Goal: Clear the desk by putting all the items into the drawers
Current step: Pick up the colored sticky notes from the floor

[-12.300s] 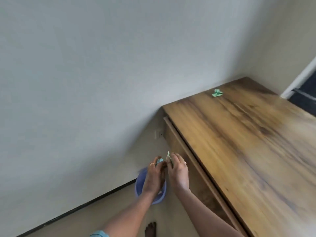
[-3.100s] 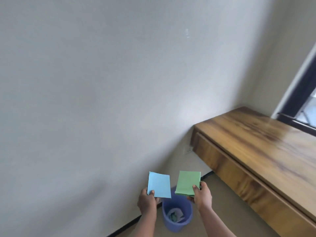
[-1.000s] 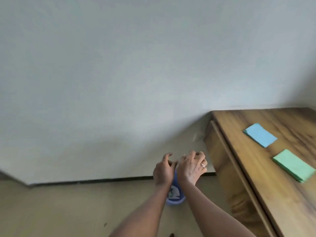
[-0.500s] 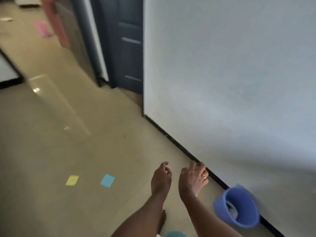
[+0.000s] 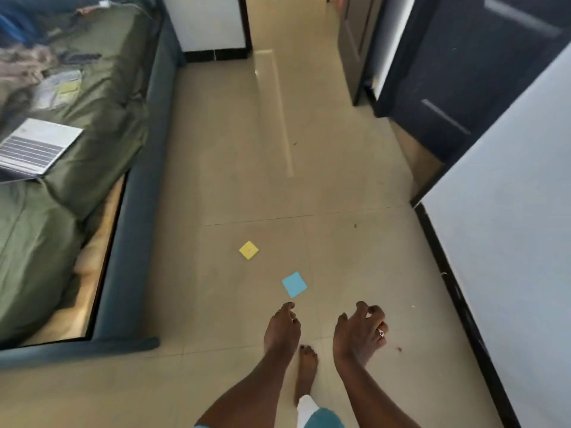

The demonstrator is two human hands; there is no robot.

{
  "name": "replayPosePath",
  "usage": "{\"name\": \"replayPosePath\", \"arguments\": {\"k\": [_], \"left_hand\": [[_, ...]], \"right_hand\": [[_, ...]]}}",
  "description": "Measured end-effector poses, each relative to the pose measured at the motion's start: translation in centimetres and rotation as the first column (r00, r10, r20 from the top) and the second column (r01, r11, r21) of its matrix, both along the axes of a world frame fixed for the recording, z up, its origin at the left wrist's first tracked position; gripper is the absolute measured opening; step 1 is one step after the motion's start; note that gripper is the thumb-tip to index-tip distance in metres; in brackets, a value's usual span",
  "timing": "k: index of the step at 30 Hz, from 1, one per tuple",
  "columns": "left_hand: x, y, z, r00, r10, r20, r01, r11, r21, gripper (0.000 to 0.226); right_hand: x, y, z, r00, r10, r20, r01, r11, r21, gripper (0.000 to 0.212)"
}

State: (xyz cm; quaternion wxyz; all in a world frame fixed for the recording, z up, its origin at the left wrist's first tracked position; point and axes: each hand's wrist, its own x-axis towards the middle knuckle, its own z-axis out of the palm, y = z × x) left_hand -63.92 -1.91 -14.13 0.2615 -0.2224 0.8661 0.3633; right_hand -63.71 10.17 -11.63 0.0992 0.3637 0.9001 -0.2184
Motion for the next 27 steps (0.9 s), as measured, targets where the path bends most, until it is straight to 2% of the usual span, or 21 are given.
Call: {"name": "replayPosePath", "arguments": {"k": [5, 10, 14, 20, 24, 27], "left_hand": [[-2.8, -4.7, -6.5, 0.988, 0.103, 0.114, -0.101, 0.995, -0.025, 0.045], [-4.2, -10.0, -13.4, 0.963, 0.199, 0.184, -0.184, 0.978, -0.096, 0.042], [-6.8, -13.5, -21.8, 0.951, 0.214, 0.222, -0.189, 0.974, -0.126, 0.045], [-15.2, -17.6, -37.4, 0.984, 0.020, 0.178, 0.017, 0.979, -0.204, 0.049], [-21.4, -19.6, -46.8, 0.986, -0.078, 0.150, 0.117, 0.955, -0.274, 0.048], [-25.7, -20.0, -51.5, 0.985, -0.085, 0.150, 0.126, 0.951, -0.283, 0.055]], "right_hand": [[-4.1, -0.3, -6.0, 0.986, 0.137, 0.099, -0.139, 0.990, 0.016, 0.038], [-6.9, -1.2, -13.2, 0.977, 0.120, 0.173, -0.114, 0.992, -0.047, 0.045], [-10.3, -3.2, -21.2, 0.969, 0.170, 0.178, -0.156, 0.984, -0.091, 0.049], [-15.5, -6.7, -36.6, 0.928, 0.303, 0.217, -0.277, 0.950, -0.143, 0.054], [-17.7, -8.2, -46.2, 0.915, 0.301, 0.267, -0.266, 0.951, -0.160, 0.063], [-18.8, -8.6, -52.0, 0.908, 0.265, 0.323, -0.227, 0.962, -0.152, 0.064]]}}
